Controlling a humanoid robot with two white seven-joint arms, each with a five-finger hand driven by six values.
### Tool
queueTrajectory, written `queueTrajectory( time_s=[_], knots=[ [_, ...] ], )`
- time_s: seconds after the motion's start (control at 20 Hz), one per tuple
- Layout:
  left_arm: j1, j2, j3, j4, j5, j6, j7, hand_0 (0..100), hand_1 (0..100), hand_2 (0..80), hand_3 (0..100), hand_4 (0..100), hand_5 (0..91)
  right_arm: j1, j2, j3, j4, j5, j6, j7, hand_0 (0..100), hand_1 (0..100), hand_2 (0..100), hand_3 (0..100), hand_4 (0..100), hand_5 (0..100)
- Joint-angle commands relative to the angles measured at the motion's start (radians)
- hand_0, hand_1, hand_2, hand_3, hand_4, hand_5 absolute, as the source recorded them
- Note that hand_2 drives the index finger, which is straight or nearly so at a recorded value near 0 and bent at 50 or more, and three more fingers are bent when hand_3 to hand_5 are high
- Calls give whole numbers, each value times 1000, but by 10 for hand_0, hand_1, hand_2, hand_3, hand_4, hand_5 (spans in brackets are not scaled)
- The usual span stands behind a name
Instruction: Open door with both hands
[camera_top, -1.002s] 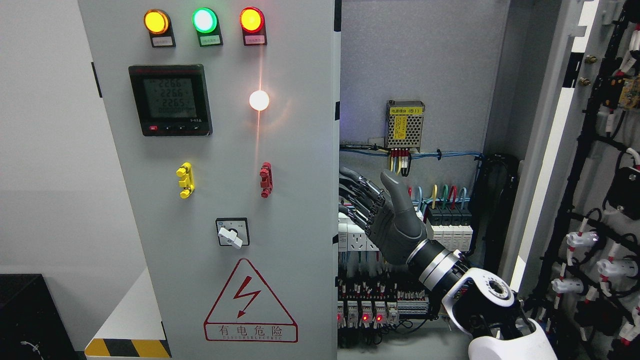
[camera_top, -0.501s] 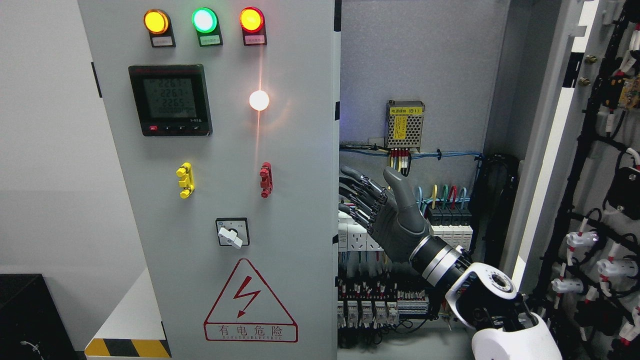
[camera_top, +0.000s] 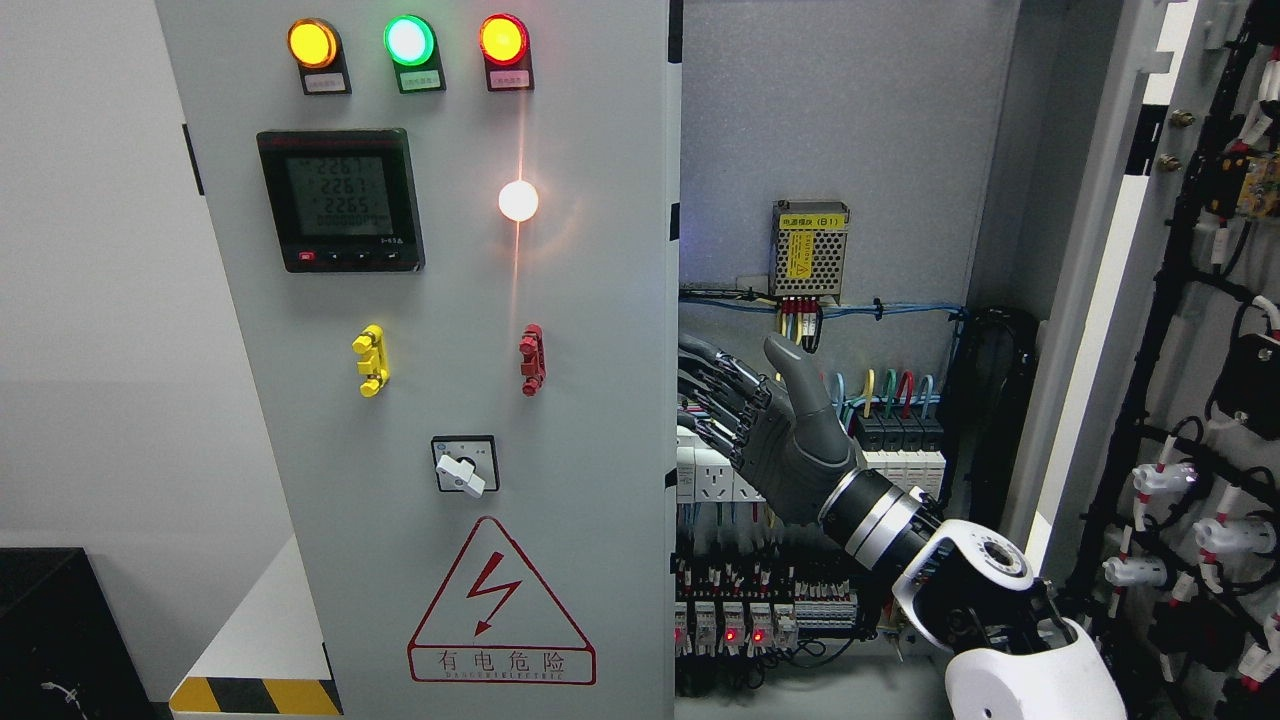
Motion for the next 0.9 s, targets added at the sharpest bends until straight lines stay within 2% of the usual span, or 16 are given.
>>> queueTrajectory(
  time_s=[0.0, 0.85],
  knots=[
    [8, 0, 25, 0, 0, 1, 0, 0, 0, 0, 0, 0, 0, -3, -3, 4, 6, -2, 4, 7, 191, 0, 0, 0, 0, 0],
    [8, 0, 25, 0, 0, 1, 0, 0, 0, 0, 0, 0, 0, -26, 3, 25, 17, -2, 22, 9, 191, 0, 0, 0, 0, 0]
  ],
)
